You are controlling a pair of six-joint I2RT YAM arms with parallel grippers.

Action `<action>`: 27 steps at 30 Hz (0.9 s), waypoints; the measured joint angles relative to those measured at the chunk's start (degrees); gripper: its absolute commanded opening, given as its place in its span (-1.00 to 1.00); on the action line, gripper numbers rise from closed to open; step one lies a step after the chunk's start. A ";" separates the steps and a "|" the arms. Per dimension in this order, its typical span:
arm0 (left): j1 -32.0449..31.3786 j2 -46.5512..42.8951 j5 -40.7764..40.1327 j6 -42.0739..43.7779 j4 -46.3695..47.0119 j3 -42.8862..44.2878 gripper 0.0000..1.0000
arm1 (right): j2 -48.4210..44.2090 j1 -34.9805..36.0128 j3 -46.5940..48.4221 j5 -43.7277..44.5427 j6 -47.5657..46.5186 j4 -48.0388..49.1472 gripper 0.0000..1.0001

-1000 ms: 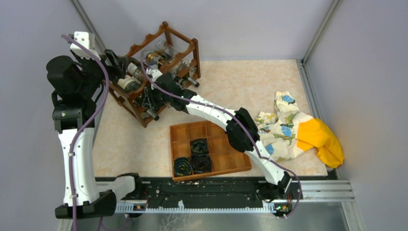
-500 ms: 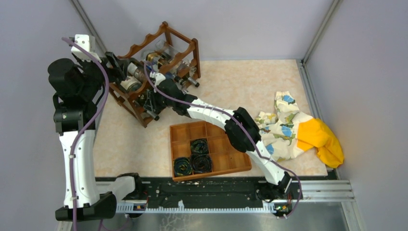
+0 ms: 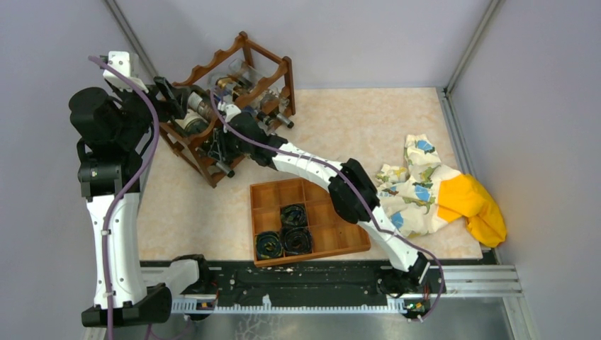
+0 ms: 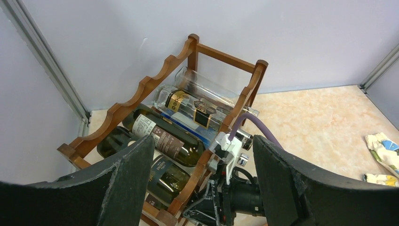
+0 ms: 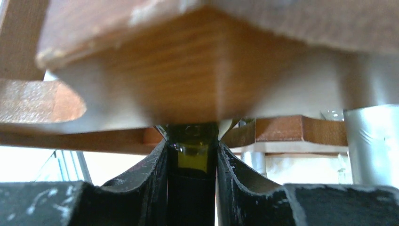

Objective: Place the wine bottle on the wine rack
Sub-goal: Place the wine bottle in the wine rack.

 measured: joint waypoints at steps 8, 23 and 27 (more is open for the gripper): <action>0.00 -0.11 0.07 -0.20 -0.02 0.00 0.65 | 1.79 0.11 2.27 0.17 0.11 0.07 -0.47; 0.00 -0.68 0.24 -0.85 0.00 0.00 0.66 | 2.38 0.39 4.42 0.83 -1.42 3.98 -0.13; 0.00 -0.76 0.50 -1.31 0.02 0.00 0.67 | 2.38 0.39 4.42 0.81 -1.99 4.00 -0.12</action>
